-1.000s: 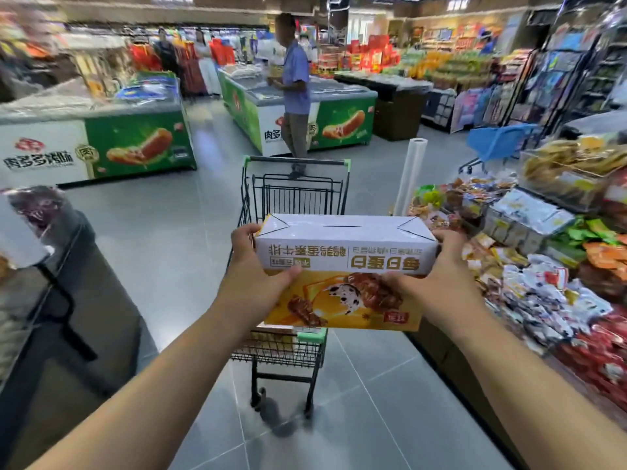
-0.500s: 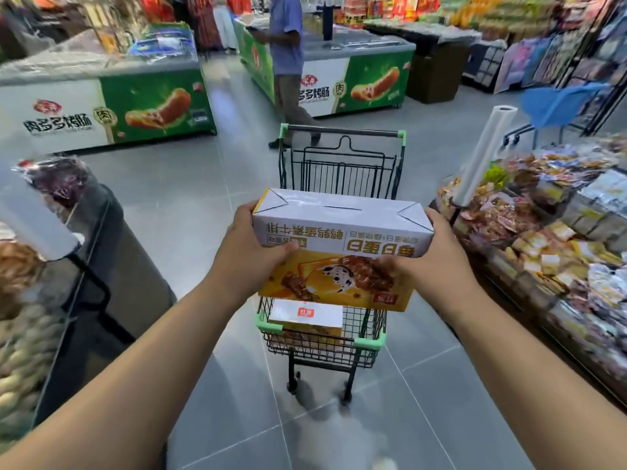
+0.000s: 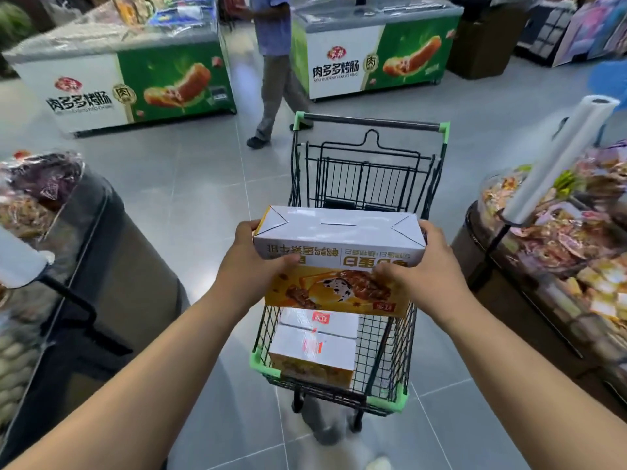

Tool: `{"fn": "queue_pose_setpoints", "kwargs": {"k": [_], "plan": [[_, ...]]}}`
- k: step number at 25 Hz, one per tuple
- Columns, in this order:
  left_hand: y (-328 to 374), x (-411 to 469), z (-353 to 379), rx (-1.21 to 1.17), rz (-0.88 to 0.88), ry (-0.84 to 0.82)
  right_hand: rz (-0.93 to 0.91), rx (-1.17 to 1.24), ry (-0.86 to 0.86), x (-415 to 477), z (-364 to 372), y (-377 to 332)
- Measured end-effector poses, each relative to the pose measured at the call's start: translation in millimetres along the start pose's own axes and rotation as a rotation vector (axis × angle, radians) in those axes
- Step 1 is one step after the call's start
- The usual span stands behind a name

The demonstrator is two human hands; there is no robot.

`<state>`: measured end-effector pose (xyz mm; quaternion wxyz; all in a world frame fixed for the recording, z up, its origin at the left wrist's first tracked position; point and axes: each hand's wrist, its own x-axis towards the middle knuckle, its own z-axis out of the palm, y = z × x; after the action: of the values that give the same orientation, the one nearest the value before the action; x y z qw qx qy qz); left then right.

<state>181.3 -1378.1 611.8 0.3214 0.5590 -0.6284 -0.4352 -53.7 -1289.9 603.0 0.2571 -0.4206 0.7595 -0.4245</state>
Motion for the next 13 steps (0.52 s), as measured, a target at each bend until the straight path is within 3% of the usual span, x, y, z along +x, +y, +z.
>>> {"fn": "queue_pose_setpoints", "kwargs": {"k": [13], "plan": [[-15,186,53,0.204,-0.069,0.0,0.056,-0.007,-0.008,170,49,16]]}}
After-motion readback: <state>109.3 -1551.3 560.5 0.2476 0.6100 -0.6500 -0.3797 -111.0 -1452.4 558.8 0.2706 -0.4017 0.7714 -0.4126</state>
